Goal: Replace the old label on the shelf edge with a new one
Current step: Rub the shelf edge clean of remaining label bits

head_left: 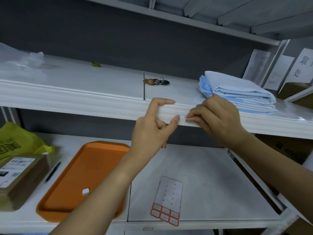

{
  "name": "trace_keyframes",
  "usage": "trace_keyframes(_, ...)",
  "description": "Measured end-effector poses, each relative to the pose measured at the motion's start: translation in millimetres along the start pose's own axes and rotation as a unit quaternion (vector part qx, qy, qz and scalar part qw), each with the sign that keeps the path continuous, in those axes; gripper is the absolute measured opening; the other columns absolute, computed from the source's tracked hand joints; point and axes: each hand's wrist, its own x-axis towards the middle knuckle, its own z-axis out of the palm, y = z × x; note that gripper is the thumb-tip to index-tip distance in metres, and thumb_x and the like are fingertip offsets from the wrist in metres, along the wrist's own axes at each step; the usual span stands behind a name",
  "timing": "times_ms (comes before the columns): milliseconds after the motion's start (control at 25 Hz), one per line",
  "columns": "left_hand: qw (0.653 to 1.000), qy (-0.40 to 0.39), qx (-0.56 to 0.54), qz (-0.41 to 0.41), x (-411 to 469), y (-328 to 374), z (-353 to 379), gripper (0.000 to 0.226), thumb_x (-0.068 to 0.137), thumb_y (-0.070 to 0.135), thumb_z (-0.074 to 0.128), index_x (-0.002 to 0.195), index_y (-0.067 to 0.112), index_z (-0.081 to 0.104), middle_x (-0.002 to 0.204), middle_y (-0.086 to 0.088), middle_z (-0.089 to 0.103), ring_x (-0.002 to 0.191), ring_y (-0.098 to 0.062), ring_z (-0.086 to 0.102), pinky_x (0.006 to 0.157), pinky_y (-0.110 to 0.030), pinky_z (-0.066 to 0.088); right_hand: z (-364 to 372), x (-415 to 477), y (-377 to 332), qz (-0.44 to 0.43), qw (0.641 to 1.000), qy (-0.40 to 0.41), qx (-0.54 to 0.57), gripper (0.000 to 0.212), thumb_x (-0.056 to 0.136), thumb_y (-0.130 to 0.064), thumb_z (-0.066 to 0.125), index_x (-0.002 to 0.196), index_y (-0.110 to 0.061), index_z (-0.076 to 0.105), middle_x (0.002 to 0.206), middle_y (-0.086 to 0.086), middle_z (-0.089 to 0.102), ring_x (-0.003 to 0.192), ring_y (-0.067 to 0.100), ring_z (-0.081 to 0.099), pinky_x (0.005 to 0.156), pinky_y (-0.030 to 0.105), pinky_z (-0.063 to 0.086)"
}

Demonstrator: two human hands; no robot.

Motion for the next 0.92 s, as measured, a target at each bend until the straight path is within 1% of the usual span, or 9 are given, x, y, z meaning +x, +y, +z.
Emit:
trace_keyframes(200, 1.0, -0.002, 0.006, 0.003, 0.6, -1.5, -1.2, 0.033, 0.092, 0.036, 0.063, 0.12, 0.039, 0.047, 0.042, 0.003, 0.055, 0.035, -0.013, 0.054, 0.05, -0.029, 0.055, -0.9, -0.3, 0.2, -0.003, 0.999, 0.019, 0.03, 0.027, 0.096, -0.025, 0.059, 0.085, -0.005, 0.074, 0.07, 0.013, 0.066, 0.057, 0.027, 0.059, 0.05, 0.035, 0.047)
trace_keyframes(280, 1.0, -0.003, 0.003, 0.002, 0.7, -2.1, -0.7, 0.033, 0.092, 0.036, 0.063, 0.12, 0.039, 0.046, 0.043, 0.002, 0.055, 0.035, -0.013, 0.054, 0.05, -0.03, 0.055, -2.6, -1.4, 0.3, 0.008, 0.999, 0.016, 0.041, 0.022, 0.094, -0.03, 0.06, 0.096, -0.009, 0.067, 0.073, 0.014, 0.067, 0.06, 0.028, 0.061, 0.051, 0.035, 0.049)
trace_keyframes(360, 1.0, -0.003, -0.003, 0.0, 0.9, -2.5, -0.4, 0.034, 0.092, 0.035, 0.063, 0.12, 0.04, 0.046, 0.043, 0.001, 0.055, 0.035, -0.014, 0.054, 0.05, -0.031, 0.055, -4.7, -4.9, 0.7, 0.013, 0.999, 0.001, 0.046, 0.024, 0.093, -0.034, 0.059, 0.102, -0.012, 0.06, 0.077, 0.015, 0.069, 0.063, 0.028, 0.063, 0.053, 0.035, 0.05)
trace_keyframes(440, 1.0, -0.002, -0.002, -0.001, 1.0, -2.6, -0.3, 0.033, 0.092, 0.035, 0.064, 0.12, 0.039, 0.047, 0.043, -0.001, 0.055, 0.035, -0.014, 0.054, 0.05, -0.031, 0.055, -6.9, -7.3, 1.3, 0.026, 0.998, -0.01, 0.054, 0.027, 0.093, -0.035, 0.059, 0.101, -0.011, 0.066, 0.081, 0.015, 0.069, 0.067, 0.028, 0.064, 0.053, 0.036, 0.051)
trace_keyframes(520, 1.0, 0.0, -0.002, -0.001, 0.5, -2.3, 0.0, 0.033, 0.092, 0.035, 0.063, 0.12, 0.038, 0.047, 0.043, 0.0, 0.055, 0.035, -0.014, 0.054, 0.05, -0.028, 0.054, -8.8, -8.8, 1.1, 0.042, 0.998, -0.012, 0.051, 0.032, 0.094, -0.034, 0.059, 0.094, -0.006, 0.074, 0.083, 0.016, 0.07, 0.068, 0.029, 0.064, 0.053, 0.036, 0.051)
trace_keyframes(680, 0.999, -0.011, -0.036, -0.009, 0.6, 0.6, -1.6, 0.026, 0.096, 0.031, 0.059, 0.12, 0.038, 0.05, 0.043, -0.002, 0.055, 0.036, -0.013, 0.054, 0.05, -0.02, 0.051, -11.6, -14.2, -5.3, 0.09, 0.995, -0.006, 0.047, 0.027, 0.094, -0.03, 0.062, 0.094, -0.006, 0.075, 0.092, 0.013, 0.072, 0.076, 0.028, 0.066, 0.057, 0.039, 0.051)
trace_keyframes(760, 0.996, -0.026, -0.077, -0.02, -1.7, 3.9, -3.8, 0.027, 0.098, 0.026, 0.056, 0.122, 0.038, 0.053, 0.049, -0.003, 0.06, 0.042, -0.015, 0.058, 0.05, -0.018, 0.051, -10.8, -18.0, -10.5, 0.109, 0.993, -0.004, 0.031, 0.025, 0.094, -0.029, 0.063, 0.095, -0.007, 0.075, 0.096, 0.013, 0.071, 0.079, 0.029, 0.066, 0.06, 0.04, 0.052)
trace_keyframes(840, 0.997, -0.014, -0.075, -0.02, -8.3, 6.9, -6.4, 0.032, 0.097, 0.026, 0.059, 0.127, 0.038, 0.054, 0.057, 0.0, 0.066, 0.05, -0.017, 0.063, 0.053, -0.025, 0.055, -8.5, -19.2, -16.1, 0.126, 0.992, 0.003, 0.016, 0.025, 0.095, -0.029, 0.062, 0.094, -0.007, 0.075, 0.099, 0.014, 0.071, 0.079, 0.03, 0.065, 0.062, 0.04, 0.052)
trace_keyframes(920, 0.999, 0.044, 0.009, 0.006, -15.0, 8.9, -8.4, 0.033, 0.092, 0.031, 0.066, 0.124, 0.033, 0.057, 0.06, 0.005, 0.066, 0.054, -0.015, 0.065, 0.057, -0.035, 0.058, -6.7, -17.8, -21.2, 0.142, 0.99, 0.013, 0.017, 0.026, 0.095, -0.028, 0.06, 0.093, -0.007, 0.074, 0.1, 0.013, 0.071, 0.081, 0.029, 0.065, 0.065, 0.038, 0.052)
